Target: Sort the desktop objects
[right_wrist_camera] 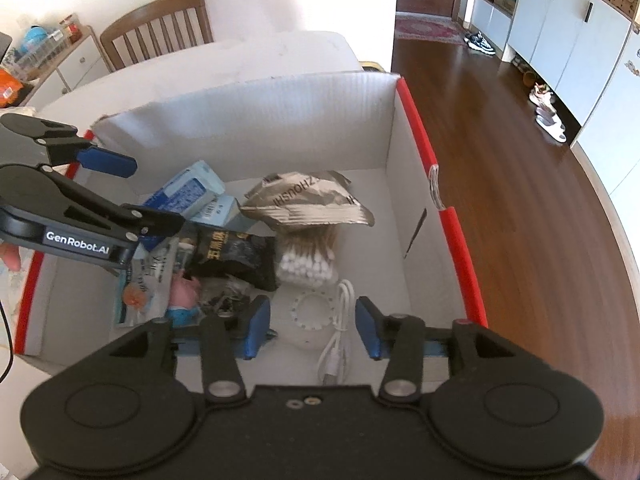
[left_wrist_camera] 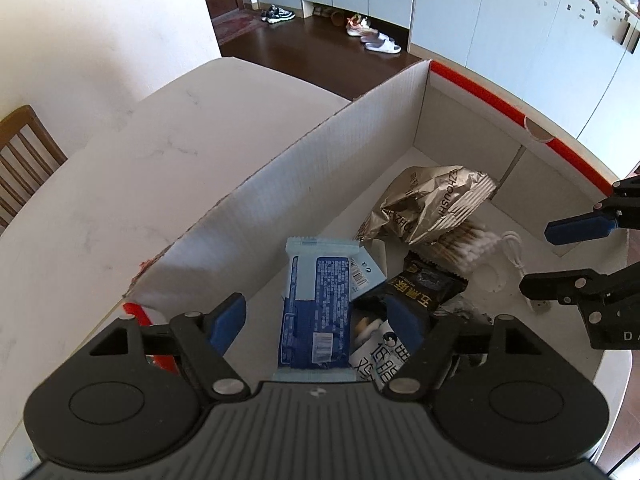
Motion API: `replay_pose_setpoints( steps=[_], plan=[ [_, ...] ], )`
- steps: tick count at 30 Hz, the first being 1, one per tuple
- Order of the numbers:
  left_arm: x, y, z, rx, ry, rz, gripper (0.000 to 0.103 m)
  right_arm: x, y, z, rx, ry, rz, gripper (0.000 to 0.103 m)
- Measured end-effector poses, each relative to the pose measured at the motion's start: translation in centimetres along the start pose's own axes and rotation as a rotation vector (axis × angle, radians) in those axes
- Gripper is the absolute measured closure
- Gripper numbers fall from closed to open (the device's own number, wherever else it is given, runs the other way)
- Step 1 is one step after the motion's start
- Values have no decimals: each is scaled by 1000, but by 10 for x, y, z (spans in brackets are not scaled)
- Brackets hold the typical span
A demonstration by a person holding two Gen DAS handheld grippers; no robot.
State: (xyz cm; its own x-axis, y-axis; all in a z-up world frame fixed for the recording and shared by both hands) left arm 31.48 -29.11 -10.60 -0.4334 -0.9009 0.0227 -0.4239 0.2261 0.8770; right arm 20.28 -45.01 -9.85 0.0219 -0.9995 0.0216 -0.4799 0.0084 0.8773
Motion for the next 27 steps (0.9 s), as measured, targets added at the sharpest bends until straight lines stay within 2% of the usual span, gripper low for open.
replay_pose_setpoints(
  steps=[9, 15, 18, 20, 22, 27],
  plan=[
    [-2, 29, 5, 18, 24, 22, 22, -9, 22, 2, 39, 20, -20, 51],
    [-3, 46, 11, 36, 22, -5, 16, -20, 34, 3, 61, 61, -21, 50],
    [-4, 56, 14, 43, 36, 3, 14, -23, 42, 4, 80, 73, -16, 40],
    [-4, 61, 17, 52, 40, 6, 12, -25, 46, 4, 93, 74, -18, 39],
    [-5, 66, 19, 61, 44, 4, 4, -27, 49, 3, 101, 78, -22, 37],
    [-6, 78, 25, 87, 51, -18, 3, -33, 56, 3, 123, 88, -29, 27]
  ],
)
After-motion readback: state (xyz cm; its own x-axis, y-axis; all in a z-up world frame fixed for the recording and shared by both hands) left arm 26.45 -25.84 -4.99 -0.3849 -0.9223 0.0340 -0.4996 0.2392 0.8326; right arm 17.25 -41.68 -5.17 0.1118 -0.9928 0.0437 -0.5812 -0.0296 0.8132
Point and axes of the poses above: each gripper's, at about its wrist camera, not at the fingertips, and y roughly against the way its jaws point, x to its right, z to its underside, the point moved 3 cm from there along -y, roughly the way its jaws point, and after that the axes turned 14 degrees about y, right-handed, at the moved point
